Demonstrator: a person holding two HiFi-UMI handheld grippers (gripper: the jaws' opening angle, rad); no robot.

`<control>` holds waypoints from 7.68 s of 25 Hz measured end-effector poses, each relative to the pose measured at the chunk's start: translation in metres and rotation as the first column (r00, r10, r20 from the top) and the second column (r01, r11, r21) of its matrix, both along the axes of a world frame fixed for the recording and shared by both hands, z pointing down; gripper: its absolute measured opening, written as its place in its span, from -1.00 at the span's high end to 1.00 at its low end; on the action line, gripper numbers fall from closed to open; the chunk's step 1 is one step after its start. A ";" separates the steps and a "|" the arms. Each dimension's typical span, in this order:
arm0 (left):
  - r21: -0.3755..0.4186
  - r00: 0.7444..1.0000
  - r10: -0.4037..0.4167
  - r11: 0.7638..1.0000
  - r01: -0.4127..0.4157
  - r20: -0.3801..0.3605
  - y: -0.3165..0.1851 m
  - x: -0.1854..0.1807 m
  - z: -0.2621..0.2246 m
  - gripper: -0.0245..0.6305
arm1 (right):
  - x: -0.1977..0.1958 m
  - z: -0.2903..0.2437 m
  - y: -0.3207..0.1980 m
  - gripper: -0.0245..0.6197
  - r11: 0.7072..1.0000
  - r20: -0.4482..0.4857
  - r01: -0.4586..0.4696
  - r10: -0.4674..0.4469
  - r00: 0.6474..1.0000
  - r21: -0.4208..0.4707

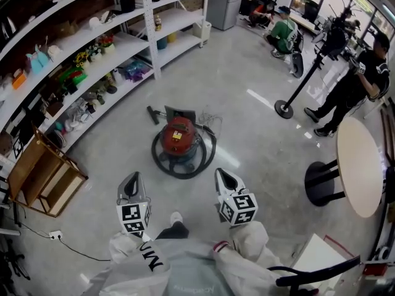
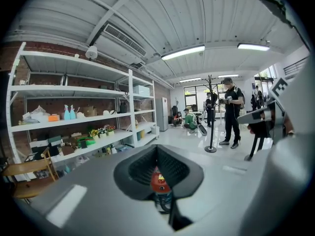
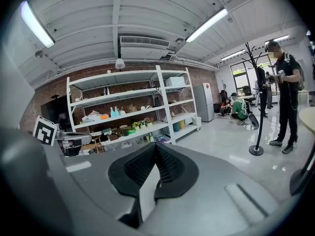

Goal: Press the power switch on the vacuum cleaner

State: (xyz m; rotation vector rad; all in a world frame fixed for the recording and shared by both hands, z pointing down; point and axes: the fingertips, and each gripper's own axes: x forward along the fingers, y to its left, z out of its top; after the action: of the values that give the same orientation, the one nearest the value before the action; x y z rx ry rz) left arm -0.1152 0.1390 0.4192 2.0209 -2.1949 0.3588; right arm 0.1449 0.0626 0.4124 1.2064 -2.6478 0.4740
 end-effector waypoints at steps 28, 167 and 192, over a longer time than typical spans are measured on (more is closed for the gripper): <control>0.009 0.998 0.047 0.999 -0.046 -0.032 -0.071 -0.086 0.004 0.93 | -0.076 0.007 -0.063 0.92 0.997 -0.052 -0.070 0.068 0.996 -0.034; -0.357 0.972 0.071 0.922 -0.150 -0.225 -0.266 -0.022 0.186 0.93 | -0.148 0.176 -0.242 0.92 0.903 -0.124 0.149 -0.215 0.969 -0.403; -0.444 0.959 0.062 0.877 -0.185 -0.276 -0.274 -0.009 0.292 0.93 | -0.170 0.288 -0.238 0.92 0.856 -0.127 0.169 -0.261 0.957 -0.488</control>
State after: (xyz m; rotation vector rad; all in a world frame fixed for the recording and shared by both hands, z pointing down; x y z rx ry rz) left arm -0.1240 -0.1350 0.7110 1.8210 -1.6345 0.5476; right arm -0.0256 -0.1755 0.7008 0.7505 -2.2750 0.8561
